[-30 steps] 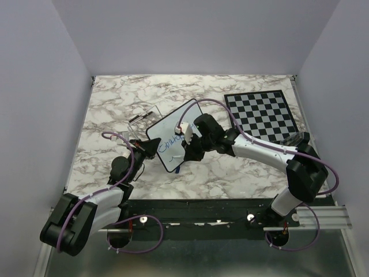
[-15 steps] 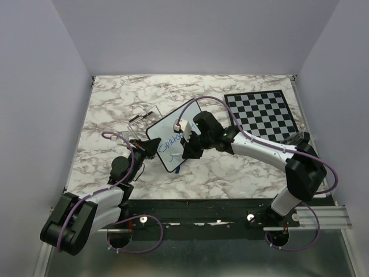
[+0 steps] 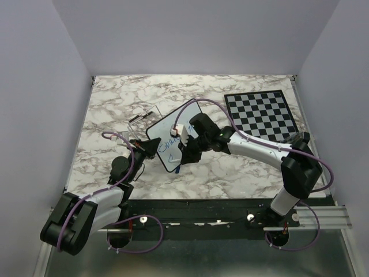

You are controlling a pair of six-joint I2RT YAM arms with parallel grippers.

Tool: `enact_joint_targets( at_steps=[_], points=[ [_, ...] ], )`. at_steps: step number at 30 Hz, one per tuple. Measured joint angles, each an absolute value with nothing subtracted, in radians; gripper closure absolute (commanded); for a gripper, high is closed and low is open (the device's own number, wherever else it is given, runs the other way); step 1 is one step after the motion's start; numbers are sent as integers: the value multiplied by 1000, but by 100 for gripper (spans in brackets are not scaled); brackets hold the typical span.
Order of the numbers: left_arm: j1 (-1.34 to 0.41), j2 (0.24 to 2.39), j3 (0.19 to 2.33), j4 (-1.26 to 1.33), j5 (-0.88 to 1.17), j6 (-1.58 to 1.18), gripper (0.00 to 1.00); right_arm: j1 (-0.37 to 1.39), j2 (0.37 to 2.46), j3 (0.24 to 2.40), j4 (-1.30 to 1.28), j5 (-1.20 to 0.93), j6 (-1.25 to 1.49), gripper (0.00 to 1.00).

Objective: Write a sentence on the whiteboard

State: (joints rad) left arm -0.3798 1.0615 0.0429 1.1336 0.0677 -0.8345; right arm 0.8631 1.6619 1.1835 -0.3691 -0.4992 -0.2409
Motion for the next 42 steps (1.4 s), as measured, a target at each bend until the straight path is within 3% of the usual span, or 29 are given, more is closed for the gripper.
enact_joint_targets(
  at_steps=[42],
  points=[
    [-380, 1058, 43, 1137, 59, -816, 100, 805, 1666, 1212, -418, -441, -260, 99]
  ],
)
